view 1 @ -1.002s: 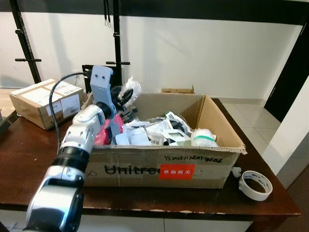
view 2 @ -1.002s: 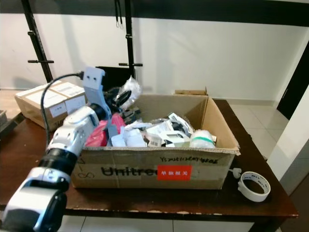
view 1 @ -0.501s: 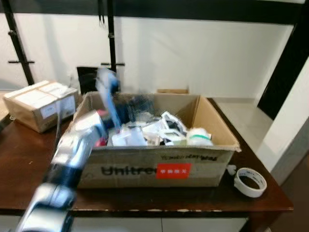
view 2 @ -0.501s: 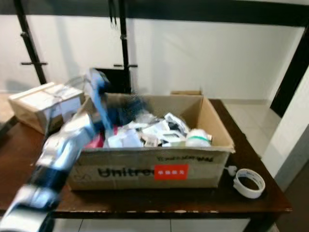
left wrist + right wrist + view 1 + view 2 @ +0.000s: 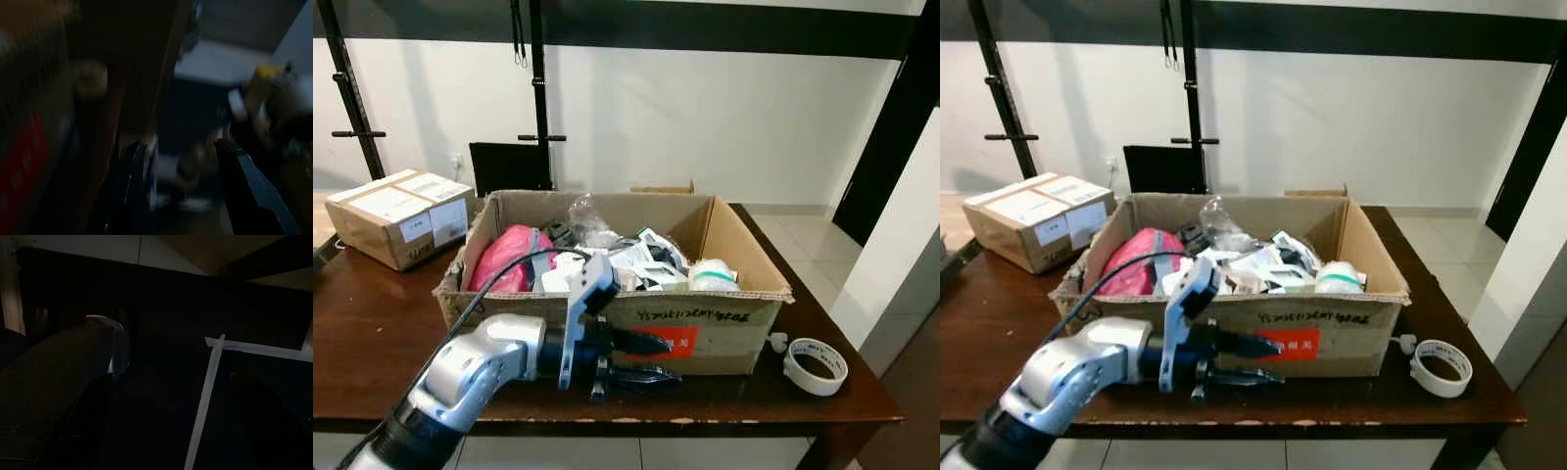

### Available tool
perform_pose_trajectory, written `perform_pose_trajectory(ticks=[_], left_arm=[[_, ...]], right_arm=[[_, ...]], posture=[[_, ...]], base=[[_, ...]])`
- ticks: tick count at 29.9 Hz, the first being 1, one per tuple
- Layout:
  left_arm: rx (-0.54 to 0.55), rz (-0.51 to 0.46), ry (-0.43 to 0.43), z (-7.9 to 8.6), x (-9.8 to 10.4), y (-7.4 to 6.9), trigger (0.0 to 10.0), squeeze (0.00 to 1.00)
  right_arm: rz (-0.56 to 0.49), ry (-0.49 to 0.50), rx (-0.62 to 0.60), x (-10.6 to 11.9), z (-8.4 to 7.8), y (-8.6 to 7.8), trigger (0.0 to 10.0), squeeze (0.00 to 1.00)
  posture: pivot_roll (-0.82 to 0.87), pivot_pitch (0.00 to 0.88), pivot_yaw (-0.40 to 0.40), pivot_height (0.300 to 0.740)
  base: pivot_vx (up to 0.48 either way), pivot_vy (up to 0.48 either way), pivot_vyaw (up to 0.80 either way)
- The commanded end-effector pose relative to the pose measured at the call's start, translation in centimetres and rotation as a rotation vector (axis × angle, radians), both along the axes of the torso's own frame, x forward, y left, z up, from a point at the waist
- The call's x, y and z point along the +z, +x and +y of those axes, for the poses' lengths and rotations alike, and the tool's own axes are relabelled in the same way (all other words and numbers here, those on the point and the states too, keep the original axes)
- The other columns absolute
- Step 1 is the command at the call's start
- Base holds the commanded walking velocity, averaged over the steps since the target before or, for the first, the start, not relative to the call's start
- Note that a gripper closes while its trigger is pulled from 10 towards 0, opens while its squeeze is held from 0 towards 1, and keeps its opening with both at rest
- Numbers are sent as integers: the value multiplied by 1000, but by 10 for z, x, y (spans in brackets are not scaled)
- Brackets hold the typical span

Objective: Picking trash to rubbish bin

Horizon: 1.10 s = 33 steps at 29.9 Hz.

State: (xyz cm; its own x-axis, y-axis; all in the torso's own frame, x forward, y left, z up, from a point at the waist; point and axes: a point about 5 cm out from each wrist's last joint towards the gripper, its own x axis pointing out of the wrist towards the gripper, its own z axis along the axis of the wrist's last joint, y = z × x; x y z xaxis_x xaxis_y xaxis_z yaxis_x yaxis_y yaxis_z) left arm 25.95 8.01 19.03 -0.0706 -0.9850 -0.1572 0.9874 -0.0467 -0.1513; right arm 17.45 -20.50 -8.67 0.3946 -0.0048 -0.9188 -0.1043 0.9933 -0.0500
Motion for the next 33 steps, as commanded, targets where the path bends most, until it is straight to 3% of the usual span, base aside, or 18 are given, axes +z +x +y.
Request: perform_pose_trajectory(ticks=[1, 2, 5, 7, 9, 11, 15, 21, 22, 24, 25, 27, 30, 31, 32, 33], left_arm=[[25, 4, 102, 5, -17, -2, 10000, 0], [53, 5, 191, 10, -31, -2, 10000, 0], [57, 4, 229, 13, -35, -3, 10000, 0], [52, 78, 391, 22, -57, -11, 10000, 0], [44, 138, 495, 31, -76, -20, 10000, 0], [42, 142, 504, 31, -78, -21, 10000, 0], [36, 263, 557, 34, -108, -38, 10000, 0], [45, 359, 612, 36, -138, -53, 10000, 0], [83, 387, 689, 41, -156, -58, 10000, 0], [106, 387, 732, 44, -163, -59, 10000, 0], [175, 330, 835, 52, -183, -59, 10000, 0], [212, 294, 868, 55, -190, -57, 10000, 0], [406, 151, 915, 63, -211, -46, 10000, 0], [406, 151, 915, 63, -211, -46, 10000, 0], [515, 256, 896, 67, -222, -51, 10000, 0], [515, 256, 896, 67, -222, -51, 10000, 0]], right_arm=[[3, -1, -5, 0, -2, -1, 10000, 0], [3, 0, -5, 0, -2, -1, 10000, 0], [4, 0, -5, 0, -2, -1, 10000, 0], [6, -1, -3, 0, -2, -1, 10000, 0], [9, -1, -2, -1, -2, -2, 10000, 0], [9, -2, -2, -1, -2, -2, 10000, 0], [11, 1, -1, -1, -1, -3, 10000, 0], [11, 4, -1, -2, 0, -4, 10000, 0], [11, 4, 1, -2, 1, -4, 10000, 0], [11, 3, 2, -2, 1, -4, 10000, 0], [11, 1, 9, -2, 1, -4, 10000, 0], [11, -1, 13, -2, 1, -4, 10000, 0], [17, -8, 24, -3, 1, -7, 10000, 0], [17, -8, 24, -3, 1, -7, 10000, 0], [25, -20, 61, -4, 2, -8, 10000, 0], [25, -20, 61, -4, 2, -8, 10000, 0]], posture=[[52, 0, -29, 740], [53, 0, -30, 740], [53, 0, -30, 740], [56, 0, -30, 740], [57, 0, -28, 740], [57, 0, -28, 740], [56, 0, -26, 740], [54, 0, -25, 740], [52, 0, -22, 740], [52, 0, -22, 740], [53, 0, -21, 740], [53, 0, -21, 740], [56, 0, -21, 740], [56, 0, -21, 740], [58, 0, -22, 740], [58, 0, -22, 740]], base=[[0, 0, 0], [0, 0, 0], [0, 0, 0], [0, 0, 0], [0, 0, 0], [0, 0, 0], [0, 0, 0], [0, 0, 0], [0, 0, 0], [0, 0, 0], [0, 0, 0], [0, 0, 0], [0, 0, 0], [0, 0, 0], [0, 0, 0], [0, 0, 0]])
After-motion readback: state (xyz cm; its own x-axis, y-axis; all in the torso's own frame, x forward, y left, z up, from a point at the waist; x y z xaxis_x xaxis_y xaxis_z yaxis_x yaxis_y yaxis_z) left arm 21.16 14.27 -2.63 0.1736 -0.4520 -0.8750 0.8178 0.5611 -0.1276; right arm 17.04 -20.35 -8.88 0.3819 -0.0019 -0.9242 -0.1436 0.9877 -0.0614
